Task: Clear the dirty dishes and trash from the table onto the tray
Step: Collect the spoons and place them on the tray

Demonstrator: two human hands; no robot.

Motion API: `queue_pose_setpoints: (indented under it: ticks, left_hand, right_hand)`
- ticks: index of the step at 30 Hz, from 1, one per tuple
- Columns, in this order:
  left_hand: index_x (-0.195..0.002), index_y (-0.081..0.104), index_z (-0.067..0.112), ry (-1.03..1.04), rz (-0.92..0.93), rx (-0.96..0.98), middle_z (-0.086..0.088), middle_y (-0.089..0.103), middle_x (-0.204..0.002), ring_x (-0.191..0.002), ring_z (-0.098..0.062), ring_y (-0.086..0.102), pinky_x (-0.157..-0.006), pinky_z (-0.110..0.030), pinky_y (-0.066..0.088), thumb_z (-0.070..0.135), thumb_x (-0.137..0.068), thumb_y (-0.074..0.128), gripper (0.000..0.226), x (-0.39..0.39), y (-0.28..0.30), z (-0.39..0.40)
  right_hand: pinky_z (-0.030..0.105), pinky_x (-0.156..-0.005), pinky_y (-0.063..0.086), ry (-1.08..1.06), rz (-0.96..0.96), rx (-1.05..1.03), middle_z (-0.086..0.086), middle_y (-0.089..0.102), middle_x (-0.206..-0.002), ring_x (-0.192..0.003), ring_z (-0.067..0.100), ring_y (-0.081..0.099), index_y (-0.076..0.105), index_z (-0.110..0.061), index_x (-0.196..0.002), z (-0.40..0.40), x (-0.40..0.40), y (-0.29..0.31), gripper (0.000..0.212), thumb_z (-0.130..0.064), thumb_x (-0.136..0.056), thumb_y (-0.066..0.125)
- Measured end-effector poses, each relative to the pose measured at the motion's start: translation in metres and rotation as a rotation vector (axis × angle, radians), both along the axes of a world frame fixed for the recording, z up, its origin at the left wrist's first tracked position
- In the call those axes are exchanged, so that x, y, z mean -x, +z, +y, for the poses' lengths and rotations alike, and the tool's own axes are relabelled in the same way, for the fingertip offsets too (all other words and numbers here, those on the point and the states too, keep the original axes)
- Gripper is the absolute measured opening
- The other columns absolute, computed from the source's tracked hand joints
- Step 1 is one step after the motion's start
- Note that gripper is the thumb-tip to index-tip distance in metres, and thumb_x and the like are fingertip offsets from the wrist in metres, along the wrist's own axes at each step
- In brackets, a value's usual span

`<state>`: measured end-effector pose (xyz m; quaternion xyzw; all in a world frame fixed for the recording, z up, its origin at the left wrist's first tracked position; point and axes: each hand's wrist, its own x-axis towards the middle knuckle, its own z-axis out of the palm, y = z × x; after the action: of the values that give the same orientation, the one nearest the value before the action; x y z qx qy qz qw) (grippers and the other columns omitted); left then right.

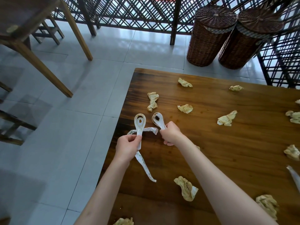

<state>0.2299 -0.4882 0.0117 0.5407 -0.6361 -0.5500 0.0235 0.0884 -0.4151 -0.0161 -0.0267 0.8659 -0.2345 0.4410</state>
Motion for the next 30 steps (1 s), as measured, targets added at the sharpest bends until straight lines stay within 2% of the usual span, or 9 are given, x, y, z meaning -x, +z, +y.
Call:
queue_pose_setpoints:
  ticks: [3,5,7,11,14,16,20,24,30]
  left_hand:
    - [-0.115,0.062,0.010,-0.015,0.004,0.006,0.001,0.060,-0.095,-0.088,-0.013,0.054,-0.074,-0.027,0.045,0.030,-0.090,0.059,0.032,0.001,0.005,0.002]
    - [-0.114,0.063,0.011,-0.043,0.010,0.009,0.003,0.060,-0.092,-0.084,-0.013,0.055,-0.070,-0.024,0.044,0.030,-0.090,0.059,0.031,0.002,0.010,0.006]
    - [-0.115,0.063,0.012,-0.073,0.014,0.016,0.005,0.059,-0.089,-0.083,-0.013,0.055,-0.068,-0.023,0.045,0.030,-0.090,0.059,0.031,0.005,0.016,0.012]
    - [-0.116,0.063,0.012,-0.154,0.018,0.024,0.005,0.060,-0.088,-0.085,-0.012,0.056,-0.074,-0.026,0.049,0.032,-0.090,0.060,0.033,0.014,0.028,0.035]
    - [-0.119,0.062,0.012,-0.235,0.013,0.023,0.001,0.062,-0.094,-0.082,-0.011,0.056,-0.061,-0.021,0.045,0.032,-0.091,0.059,0.035,0.021,0.038,0.061]
    - [-0.118,0.062,0.014,-0.264,0.015,0.009,0.005,0.062,-0.091,-0.080,-0.010,0.056,-0.055,-0.019,0.042,0.032,-0.091,0.059,0.033,0.026,0.046,0.080]
    - [-0.113,0.066,0.015,-0.367,0.045,0.003,0.010,0.061,-0.083,-0.076,-0.008,0.056,-0.052,-0.018,0.041,0.032,-0.090,0.059,0.028,0.037,0.061,0.128]
    - [-0.102,0.069,0.017,-0.468,0.082,0.020,0.005,0.065,-0.082,-0.072,-0.010,0.058,-0.059,-0.023,0.046,0.031,-0.091,0.060,0.020,0.046,0.071,0.179]
    - [-0.089,0.065,0.024,-0.601,0.120,0.067,0.005,0.064,-0.074,-0.062,-0.009,0.054,-0.053,-0.020,0.042,0.033,-0.090,0.060,0.010,0.049,0.083,0.267]
  right_hand:
    - [0.023,-0.046,0.047,-0.054,0.016,0.035,0.007,0.053,-0.101,-0.070,0.014,0.056,0.034,-0.012,-0.131,0.011,-0.003,0.005,0.039,-0.021,-0.095,0.048]
    - [0.027,-0.058,0.053,-0.102,0.030,0.085,0.007,0.053,-0.104,-0.076,0.016,0.056,0.036,-0.013,-0.126,0.024,-0.006,0.013,0.033,-0.023,-0.096,0.046]
    - [0.030,-0.066,0.053,-0.138,0.051,0.116,0.006,0.052,-0.101,-0.077,0.016,0.054,0.037,-0.012,-0.123,0.041,-0.011,0.023,0.028,-0.023,-0.097,0.044]
    - [0.029,-0.060,0.045,-0.208,0.066,0.205,0.005,0.052,-0.091,-0.070,0.015,0.049,0.044,-0.008,-0.117,0.089,-0.020,0.045,0.025,-0.024,-0.099,0.036]
    - [0.025,-0.051,0.039,-0.349,0.009,0.254,0.003,0.047,-0.083,-0.064,0.014,0.042,0.048,-0.009,-0.120,0.126,-0.024,0.061,0.029,-0.021,-0.099,0.031]
    - [0.025,-0.049,0.036,-0.432,-0.010,0.287,0.002,0.046,-0.083,-0.063,0.013,0.041,0.048,-0.010,-0.123,0.148,-0.027,0.070,0.031,-0.022,-0.100,0.031]
    - [0.025,-0.055,0.043,-0.508,0.029,0.329,0.005,0.050,-0.090,-0.067,0.014,0.045,0.048,-0.012,-0.123,0.206,-0.035,0.088,0.029,-0.025,-0.101,0.034]
    - [0.021,-0.049,0.040,-0.634,0.056,0.377,0.004,0.049,-0.081,-0.059,0.011,0.044,0.049,-0.012,-0.116,0.265,-0.042,0.104,0.023,-0.021,-0.100,0.036]
    - [0.021,-0.045,0.039,-0.746,0.125,0.426,0.003,0.048,-0.071,-0.050,0.011,0.044,0.052,-0.012,-0.106,0.373,-0.062,0.115,0.018,-0.019,-0.100,0.036]
